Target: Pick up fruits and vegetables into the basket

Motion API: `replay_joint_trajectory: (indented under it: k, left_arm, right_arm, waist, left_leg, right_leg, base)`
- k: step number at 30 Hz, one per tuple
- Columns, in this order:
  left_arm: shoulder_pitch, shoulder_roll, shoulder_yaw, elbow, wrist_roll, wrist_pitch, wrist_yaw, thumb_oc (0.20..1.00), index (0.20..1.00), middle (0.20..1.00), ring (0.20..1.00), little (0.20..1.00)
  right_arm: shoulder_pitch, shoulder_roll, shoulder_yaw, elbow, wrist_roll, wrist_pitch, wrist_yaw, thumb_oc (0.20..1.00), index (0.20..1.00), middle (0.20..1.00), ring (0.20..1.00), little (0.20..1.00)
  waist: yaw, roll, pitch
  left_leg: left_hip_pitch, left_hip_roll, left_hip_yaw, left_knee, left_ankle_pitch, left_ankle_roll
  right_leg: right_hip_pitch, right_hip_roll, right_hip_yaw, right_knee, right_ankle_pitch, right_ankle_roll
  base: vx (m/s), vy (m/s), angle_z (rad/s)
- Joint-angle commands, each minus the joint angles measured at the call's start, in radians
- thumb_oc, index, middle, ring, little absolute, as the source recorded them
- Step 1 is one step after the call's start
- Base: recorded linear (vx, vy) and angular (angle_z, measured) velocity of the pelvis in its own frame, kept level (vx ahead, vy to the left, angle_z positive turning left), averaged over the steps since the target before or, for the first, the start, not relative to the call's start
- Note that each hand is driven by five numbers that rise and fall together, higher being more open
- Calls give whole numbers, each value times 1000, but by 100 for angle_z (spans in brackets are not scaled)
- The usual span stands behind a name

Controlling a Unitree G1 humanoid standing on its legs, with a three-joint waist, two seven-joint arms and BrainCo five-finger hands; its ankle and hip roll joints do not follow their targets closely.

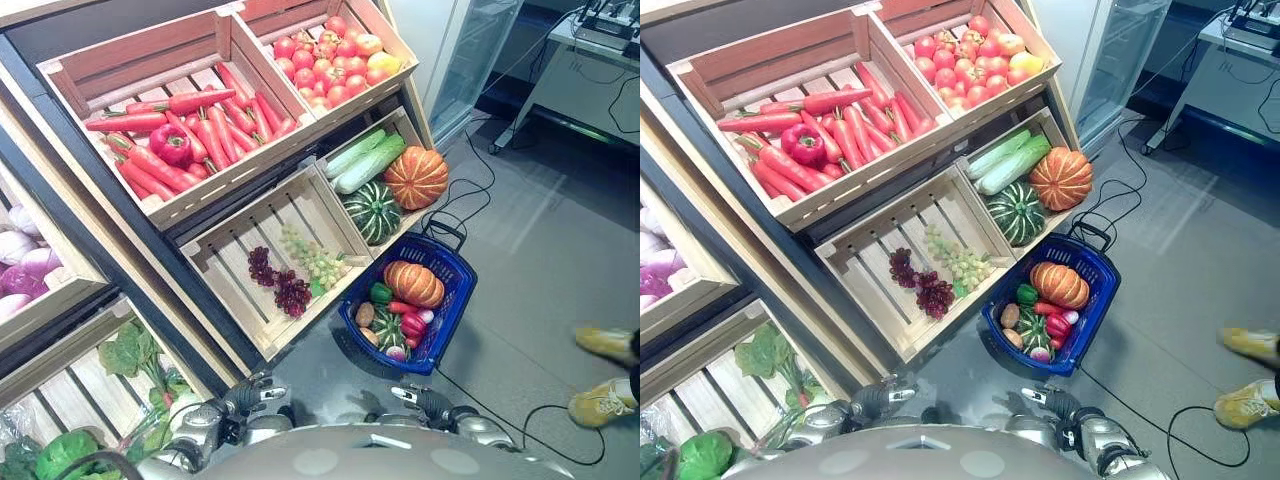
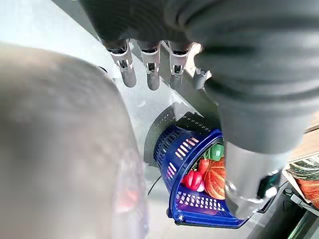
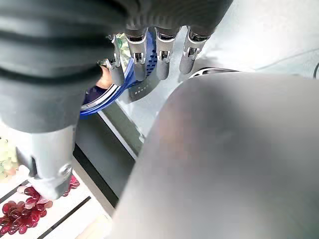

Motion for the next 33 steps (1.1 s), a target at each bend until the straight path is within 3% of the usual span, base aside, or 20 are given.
replay_joint_trajectory:
  k: [1, 7, 10, 17, 22, 28, 31, 32, 33]
  left_arm:
    - [-79, -48, -22, 31, -20, -39, 8, 1000, 1000, 1000, 1000, 1000]
    - [-79, -47, -15, 32, -34, -58, 0, 1000, 1000, 1000, 1000, 1000]
    - [-78, -45, -22, 26, -12, -117, 23, 1000, 1000, 1000, 1000, 1000]
    - [-93, -26, -63, -41, 85, -348, 245, 1000, 1000, 1000, 1000, 1000]
    - [-90, 66, -68, -304, 255, -466, 465, 1000, 1000, 1000, 1000, 1000]
    - [-37, 193, -16, -641, 356, -477, 545, 1000, 1000, 1000, 1000, 1000]
    - [-17, 242, 16, -746, 482, -497, 658, 1000, 1000, 1000, 1000, 1000]
    - [-18, 269, 29, -789, 596, -474, 758, 1000, 1000, 1000, 1000, 1000]
    - [-22, 276, 29, -796, 633, -456, 789, 1000, 1000, 1000, 1000, 1000]
  right_arm:
    - [-79, 12, 15, 38, 30, -11, 4, 1000, 1000, 1000, 1000, 1000]
    - [-80, 8, 14, 40, 28, -22, 7, 1000, 1000, 1000, 1000, 1000]
    - [-80, 9, 16, 38, 36, -33, 3, 1000, 1000, 1000, 1000, 1000]
    - [-90, -2, 3, 6, 127, -100, -14, 1000, 1000, 1000, 1000, 1000]
    - [-75, -30, -13, -120, 213, -167, -22, 1000, 1000, 1000, 1000, 1000]
    - [-7, -56, -44, -366, 248, -199, -62, 1000, 1000, 1000, 1000, 1000]
    - [24, -62, -53, -505, 263, -214, -86, 1000, 1000, 1000, 1000, 1000]
    - [34, -72, -56, -577, 278, -225, -97, 1000, 1000, 1000, 1000, 1000]
    - [35, -75, -56, -598, 279, -226, -104, 1000, 1000, 1000, 1000, 1000]
  waist:
    - [1, 3, 46]
    - [1, 4, 48]
    - [1, 4, 48]
    - [-2, 9, 59]
    - [0, 12, 78]
    - [-3, 19, 89]
    - [-11, 26, 100]
    - [-17, 35, 114]
    - [-20, 38, 119]
  left_leg:
    - [14, -63, 3, 33, -136, 47]
    - [14, -63, 3, 32, -136, 47]
    - [14, -63, 1, 32, -136, 47]
    - [6, -61, 0, 37, -135, 43]
    - [-5, -55, -6, 43, -131, 39]
    - [-23, -45, -7, 49, -126, 40]
    - [-45, -42, -7, 65, -127, 40]
    - [-68, -41, -11, 84, -129, 39]
    - [-78, -41, -12, 91, -128, 38]
  right_leg:
    - [-9, 18, -3, 43, -34, 26]
    - [-10, 18, -3, 43, -35, 25]
    - [-10, 19, -2, 44, -35, 25]
    - [-22, 18, 1, 55, -37, 27]
    - [-33, 13, 1, 66, -37, 27]
    - [-55, 8, -6, 86, -43, 22]
    - [-82, 2, -12, 117, -56, 17]
    - [-113, -2, -15, 153, -70, 11]
    - [-126, -4, -16, 167, -75, 9]
  base:
    - [115, -11, 10]
    - [0, 0, 0]
    - [0, 0, 0]
    - [0, 0, 0]
    - [19, -12, 0]
    - [58, -23, 2]
    - [52, -13, 8]
    - [7, 12, 8]
    - [0, 0, 0]
